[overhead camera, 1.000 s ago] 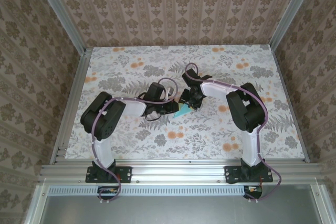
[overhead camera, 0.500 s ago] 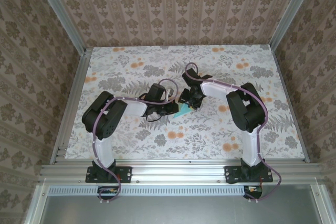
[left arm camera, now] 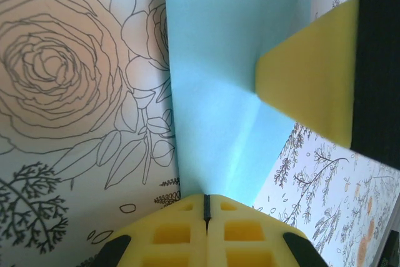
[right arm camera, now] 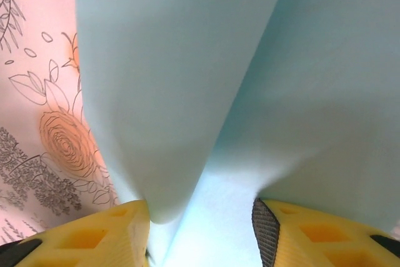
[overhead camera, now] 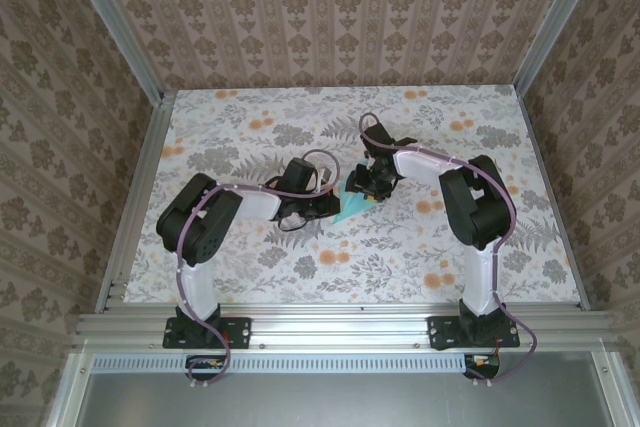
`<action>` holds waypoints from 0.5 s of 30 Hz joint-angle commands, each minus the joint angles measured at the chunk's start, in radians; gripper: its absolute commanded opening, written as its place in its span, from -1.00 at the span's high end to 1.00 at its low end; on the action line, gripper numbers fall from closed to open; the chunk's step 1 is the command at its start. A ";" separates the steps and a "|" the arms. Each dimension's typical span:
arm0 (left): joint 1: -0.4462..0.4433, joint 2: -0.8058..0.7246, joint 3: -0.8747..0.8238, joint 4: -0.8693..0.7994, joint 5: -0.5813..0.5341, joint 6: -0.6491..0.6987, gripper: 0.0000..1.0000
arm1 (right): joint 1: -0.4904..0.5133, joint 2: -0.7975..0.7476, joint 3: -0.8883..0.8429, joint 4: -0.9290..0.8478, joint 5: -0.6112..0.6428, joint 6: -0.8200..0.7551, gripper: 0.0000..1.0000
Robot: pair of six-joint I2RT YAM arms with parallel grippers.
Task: Fold a paper plane with a square sheet of paper (pick it up from the middle)
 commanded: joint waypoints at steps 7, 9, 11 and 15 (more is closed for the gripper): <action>0.001 0.043 0.023 -0.100 -0.006 0.030 1.00 | -0.017 -0.009 0.024 -0.022 -0.010 -0.173 0.02; 0.002 0.046 0.033 -0.108 -0.004 0.033 1.00 | -0.017 -0.008 0.036 -0.031 -0.012 -0.189 0.01; 0.001 0.049 0.040 -0.113 0.001 0.034 1.00 | -0.017 -0.004 0.045 -0.037 -0.012 -0.201 -0.02; 0.001 0.051 0.055 -0.128 0.006 0.043 1.00 | -0.017 0.017 0.070 -0.057 -0.013 -0.223 -0.06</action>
